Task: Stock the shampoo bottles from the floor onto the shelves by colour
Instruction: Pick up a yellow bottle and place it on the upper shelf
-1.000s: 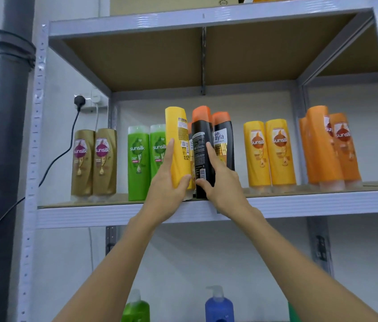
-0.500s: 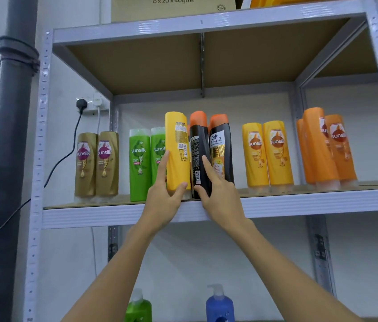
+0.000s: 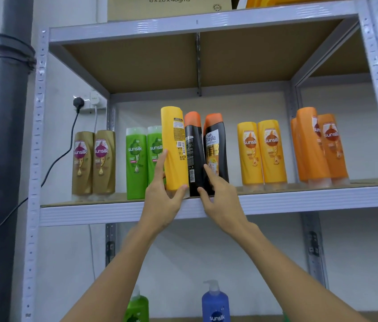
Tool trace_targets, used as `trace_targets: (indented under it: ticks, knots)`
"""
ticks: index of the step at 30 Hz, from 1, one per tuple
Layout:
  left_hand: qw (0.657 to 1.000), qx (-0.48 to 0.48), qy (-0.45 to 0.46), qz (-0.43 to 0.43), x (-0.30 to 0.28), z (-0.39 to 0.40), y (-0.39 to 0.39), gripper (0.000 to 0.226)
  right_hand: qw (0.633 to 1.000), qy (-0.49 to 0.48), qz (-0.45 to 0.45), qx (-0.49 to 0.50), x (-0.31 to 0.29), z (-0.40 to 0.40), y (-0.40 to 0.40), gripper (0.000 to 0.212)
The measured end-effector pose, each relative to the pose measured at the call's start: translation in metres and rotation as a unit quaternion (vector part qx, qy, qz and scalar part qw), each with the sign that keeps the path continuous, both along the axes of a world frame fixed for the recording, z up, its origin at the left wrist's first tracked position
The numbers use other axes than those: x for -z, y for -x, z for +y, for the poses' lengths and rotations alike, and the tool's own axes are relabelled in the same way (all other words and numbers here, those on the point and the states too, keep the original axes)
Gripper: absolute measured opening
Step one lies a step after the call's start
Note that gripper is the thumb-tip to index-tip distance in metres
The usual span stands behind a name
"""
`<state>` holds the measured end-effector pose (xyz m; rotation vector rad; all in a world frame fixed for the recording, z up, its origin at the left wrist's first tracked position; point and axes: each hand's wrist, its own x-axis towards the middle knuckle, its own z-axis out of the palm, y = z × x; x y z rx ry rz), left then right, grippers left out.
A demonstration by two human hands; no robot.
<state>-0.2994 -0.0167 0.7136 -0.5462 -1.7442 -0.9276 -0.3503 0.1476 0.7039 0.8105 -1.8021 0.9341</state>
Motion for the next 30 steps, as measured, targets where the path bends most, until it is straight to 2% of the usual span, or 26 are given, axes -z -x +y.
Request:
trace_targets:
  ticks: [3,6,17,24,30]
  knots:
    - [1.0,0.003,0.003,0.012,0.002,0.013,-0.001,0.092,0.998,0.018,0.052,-0.005,0.014,0.024,0.001,0.061]
    - [1.0,0.014,-0.001,0.017,0.003,0.032,-0.001,0.093,0.996,0.033,0.074,0.033,0.024,0.054,0.004,0.062]
    - [0.998,0.035,0.019,0.041,0.002,0.119,0.018,0.093,0.989,0.047,0.042,0.137,0.03,0.151,0.023,0.075]
    - [0.999,0.02,0.034,0.02,-0.009,0.161,0.036,0.09,0.986,0.026,0.018,0.166,0.028,0.19,0.034,0.085]
    - [0.997,-0.014,0.037,-0.063,-0.016,0.182,0.05,0.096,0.989,0.037,0.011,0.144,0.028,0.191,0.038,0.081]
